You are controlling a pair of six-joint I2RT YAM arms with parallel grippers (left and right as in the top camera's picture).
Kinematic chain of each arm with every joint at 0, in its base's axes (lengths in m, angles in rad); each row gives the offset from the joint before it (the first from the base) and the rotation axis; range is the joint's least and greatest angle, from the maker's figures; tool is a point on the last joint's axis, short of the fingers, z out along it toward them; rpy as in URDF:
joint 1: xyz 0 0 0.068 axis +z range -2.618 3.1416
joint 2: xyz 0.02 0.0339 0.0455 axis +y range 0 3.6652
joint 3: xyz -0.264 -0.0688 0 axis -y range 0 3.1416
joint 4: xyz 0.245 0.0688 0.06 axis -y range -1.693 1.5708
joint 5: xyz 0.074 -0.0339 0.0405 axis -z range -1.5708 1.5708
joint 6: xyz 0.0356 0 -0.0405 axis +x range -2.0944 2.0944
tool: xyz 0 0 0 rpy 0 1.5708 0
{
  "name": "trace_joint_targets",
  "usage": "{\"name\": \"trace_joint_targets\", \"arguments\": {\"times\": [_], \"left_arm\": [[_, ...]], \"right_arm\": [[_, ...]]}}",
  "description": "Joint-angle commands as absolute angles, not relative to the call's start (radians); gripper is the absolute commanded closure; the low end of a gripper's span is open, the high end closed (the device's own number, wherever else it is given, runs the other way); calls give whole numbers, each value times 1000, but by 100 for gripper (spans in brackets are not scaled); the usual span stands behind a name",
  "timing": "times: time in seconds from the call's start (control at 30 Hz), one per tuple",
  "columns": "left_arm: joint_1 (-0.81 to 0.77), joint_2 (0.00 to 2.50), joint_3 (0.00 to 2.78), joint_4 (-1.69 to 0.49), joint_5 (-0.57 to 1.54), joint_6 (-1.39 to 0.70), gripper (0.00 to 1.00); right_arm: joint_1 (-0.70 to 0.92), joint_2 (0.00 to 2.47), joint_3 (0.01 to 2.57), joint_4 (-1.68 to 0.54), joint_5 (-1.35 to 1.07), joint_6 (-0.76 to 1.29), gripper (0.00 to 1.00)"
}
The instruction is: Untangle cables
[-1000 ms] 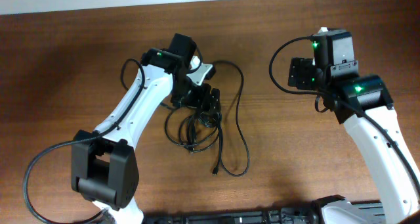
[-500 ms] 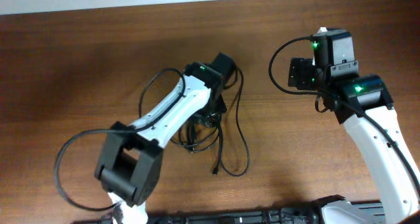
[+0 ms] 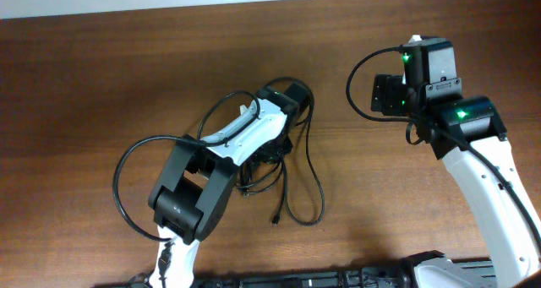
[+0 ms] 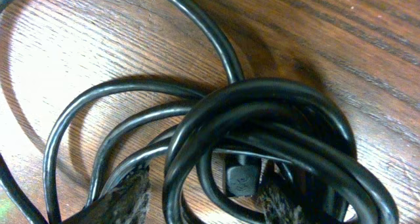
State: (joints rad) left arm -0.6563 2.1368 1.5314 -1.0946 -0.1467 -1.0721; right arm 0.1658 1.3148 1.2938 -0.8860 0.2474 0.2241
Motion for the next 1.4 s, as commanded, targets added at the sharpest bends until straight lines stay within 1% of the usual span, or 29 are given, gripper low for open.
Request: {"name": "trace_joint_targets", "arguments": {"times": [0.0, 0.07, 0.1, 0.17, 0.23, 0.27, 0.3, 0.33, 0.4, 0.5, 0.6, 0.67, 0.77, 0.8, 0.9, 0.97, 1.0, 1.07, 1.13, 1.17, 1.2, 1.23, 1.3, 1.37], "left_arm": [[-659, 2177, 1523, -1089, -154, -1088, 48], [-658, 2177, 1523, -1084, -155, -1088, 54], [-658, 2177, 1523, -1074, -155, -1088, 59], [-658, 2177, 1523, -1057, -155, -1088, 71], [-659, 2177, 1523, -1049, -155, -1088, 90], [-658, 2177, 1523, -1048, -155, -1088, 91], [-658, 2177, 1523, -1048, -155, -1088, 98], [-658, 2177, 1523, -1047, -155, -1087, 100], [-658, 2177, 1523, -1048, -155, -1076, 100], [-658, 2175, 1549, -1060, -154, -970, 100], [-658, 2144, 1671, -1158, -165, -883, 100], [-658, 2100, 1760, -1201, -210, -817, 100], [-658, 2035, 1849, -1205, -252, -680, 100], [-658, 2002, 1873, -1205, -296, -645, 100], [-655, 1928, 1880, -1205, -363, -635, 100], [-638, 1887, 1880, -1199, -361, -634, 100], [-622, 1865, 1880, -1190, -355, -612, 100], [-606, 1846, 1880, -1148, -274, -434, 100], [-604, 1834, 1880, -1112, -180, -330, 100], [-603, 1827, 1880, -1083, -78, -253, 100], [-603, 1824, 1880, -1060, 25, -188, 100], [-603, 1823, 1880, -1042, 123, -138, 100], [-603, 1823, 1880, -1015, 244, -110, 100], [-603, 1822, 1880, -995, 309, -110, 100]], "right_arm": [[162, 1320, 1296, -886, 246, 214, 11], [162, 1320, 1296, -887, 246, 214, 11], [162, 1320, 1296, -886, 246, 214, 11], [162, 1320, 1296, -886, 246, 214, 11], [162, 1320, 1296, -887, 246, 214, 11], [162, 1320, 1296, -886, 246, 214, 11], [162, 1320, 1296, -886, 246, 214, 11], [162, 1320, 1296, -887, 245, 214, 11], [162, 1320, 1296, -895, 242, 215, 11], [162, 1320, 1296, -926, 243, 214, 11], [162, 1320, 1296, -941, 243, 214, 11], [162, 1320, 1296, -943, 243, 214, 11], [162, 1320, 1296, -944, 242, 214, 11], [162, 1320, 1296, -947, 242, 214, 11], [162, 1320, 1296, -956, 239, 214, 11], [162, 1319, 1296, -962, 172, 205, 11], [163, 1319, 1296, -958, -9, 81, 11], [163, 1319, 1296, -953, -276, -75, 11], [163, 1319, 1296, -954, -451, -172, 11], [163, 1319, 1296, -954, -592, -261, 11], [163, 1319, 1296, -954, -669, -310, 11], [163, 1319, 1296, -953, -728, -350, 11], [163, 1319, 1296, -936, -741, -359, 11], [163, 1319, 1296, -925, -741, -359, 11]]}}
